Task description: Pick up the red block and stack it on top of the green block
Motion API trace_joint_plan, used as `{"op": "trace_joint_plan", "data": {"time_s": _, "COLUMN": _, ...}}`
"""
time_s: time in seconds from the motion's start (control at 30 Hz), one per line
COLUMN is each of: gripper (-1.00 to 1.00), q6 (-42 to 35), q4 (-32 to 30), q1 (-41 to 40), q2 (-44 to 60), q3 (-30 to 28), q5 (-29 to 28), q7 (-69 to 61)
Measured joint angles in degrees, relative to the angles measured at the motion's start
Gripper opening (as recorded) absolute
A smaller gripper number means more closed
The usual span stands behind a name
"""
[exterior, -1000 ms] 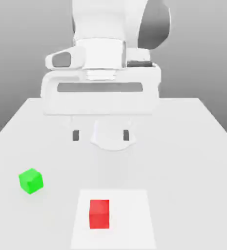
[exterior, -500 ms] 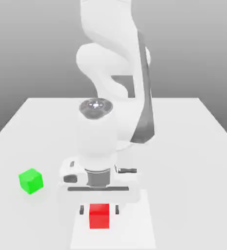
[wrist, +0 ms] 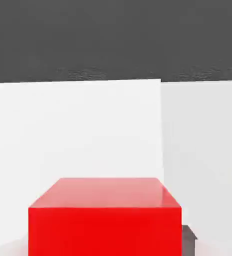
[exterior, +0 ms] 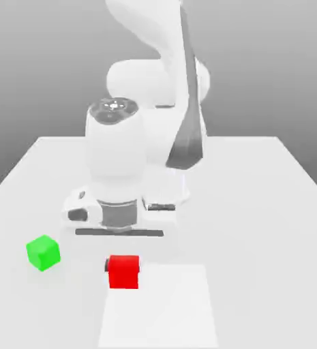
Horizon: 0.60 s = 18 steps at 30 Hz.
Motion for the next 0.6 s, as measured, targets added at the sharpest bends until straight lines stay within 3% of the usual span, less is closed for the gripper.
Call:
{"op": "trace_joint_plan", "data": {"time_s": 0.27, "gripper": -1.0, "q6": -2.6, "q4": -5.3, "q1": -13.4, "q2": -8.2, "q3": -9.6, "q5": -4.0, "q7": -9.7}}
{"op": "trace_joint_plan", "data": {"time_s": 0.47, "gripper": -1.0, "q6": 7.3, "q4": -5.4, "q1": -13.3, "q2": 2.2, "q3": -9.4, "q5": 5.0, "q7": -17.2}}
{"op": "trace_joint_plan", "data": {"time_s": 0.5, "gripper": 1.0, "q6": 8.8, "q4": -5.3, "q1": -13.8, "q2": 3.9, "q3": -8.5, "q5": 6.9, "q7": -18.5}}
{"op": "trace_joint_plan", "data": {"time_s": 0.6, "gripper": 1.0, "q6": 8.8, "q4": -5.3, "q1": -13.8, "q2": 3.9, "q3": -8.5, "q5": 6.9, "q7": -18.5}}
